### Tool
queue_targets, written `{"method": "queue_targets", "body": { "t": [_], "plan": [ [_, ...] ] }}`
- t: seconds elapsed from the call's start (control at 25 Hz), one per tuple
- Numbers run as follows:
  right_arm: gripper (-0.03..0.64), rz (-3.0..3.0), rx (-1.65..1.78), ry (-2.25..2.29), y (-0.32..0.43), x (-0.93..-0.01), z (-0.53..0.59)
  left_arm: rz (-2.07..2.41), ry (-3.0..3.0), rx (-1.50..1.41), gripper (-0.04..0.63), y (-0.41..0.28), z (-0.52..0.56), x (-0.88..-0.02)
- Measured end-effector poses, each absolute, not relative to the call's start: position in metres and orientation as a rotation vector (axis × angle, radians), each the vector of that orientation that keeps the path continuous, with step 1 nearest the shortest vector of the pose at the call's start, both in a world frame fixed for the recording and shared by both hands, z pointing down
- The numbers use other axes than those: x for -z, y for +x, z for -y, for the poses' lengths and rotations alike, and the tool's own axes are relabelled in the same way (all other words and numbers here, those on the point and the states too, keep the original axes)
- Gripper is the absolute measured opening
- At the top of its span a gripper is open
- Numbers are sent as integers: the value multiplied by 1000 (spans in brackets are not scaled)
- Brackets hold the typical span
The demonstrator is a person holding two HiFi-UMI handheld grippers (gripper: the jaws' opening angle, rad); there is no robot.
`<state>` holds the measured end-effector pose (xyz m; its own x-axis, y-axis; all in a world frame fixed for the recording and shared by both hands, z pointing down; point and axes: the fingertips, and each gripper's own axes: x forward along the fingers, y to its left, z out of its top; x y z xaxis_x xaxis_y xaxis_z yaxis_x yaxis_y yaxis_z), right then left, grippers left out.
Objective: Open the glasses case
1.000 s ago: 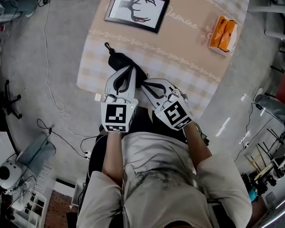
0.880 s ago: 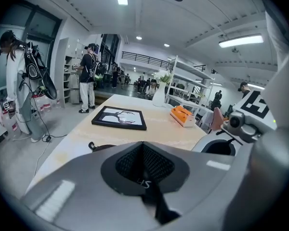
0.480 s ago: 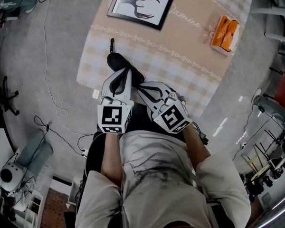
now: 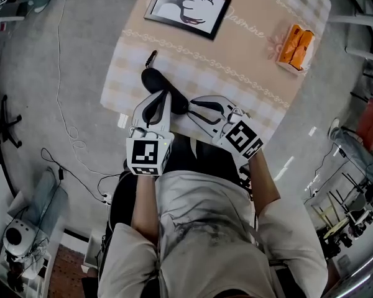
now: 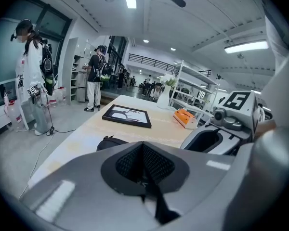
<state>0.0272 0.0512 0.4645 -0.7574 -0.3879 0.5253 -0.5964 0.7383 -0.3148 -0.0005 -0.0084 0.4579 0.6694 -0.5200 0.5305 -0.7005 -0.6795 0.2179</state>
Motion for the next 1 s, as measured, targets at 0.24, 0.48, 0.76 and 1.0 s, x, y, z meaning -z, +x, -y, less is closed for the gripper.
{"method": "queue_targets", "body": {
  "t": [0.24,0.48,0.76,1.0],
  "plan": [
    [109,2584,-795,633,20,-468,-51,964,2469,-589,6,-5,7,-457],
    [66,2625,-881,540,23,-466,-50,972,2459,-577,6,-8,7,-456],
    [30,2647,-854,520,24,-460,-51,987,2451,-568,6,-8,6,-458],
    [31,2650,-851,473,18,-463,-54,988,2447,-573,6,-9,6,-458]
  ]
}}
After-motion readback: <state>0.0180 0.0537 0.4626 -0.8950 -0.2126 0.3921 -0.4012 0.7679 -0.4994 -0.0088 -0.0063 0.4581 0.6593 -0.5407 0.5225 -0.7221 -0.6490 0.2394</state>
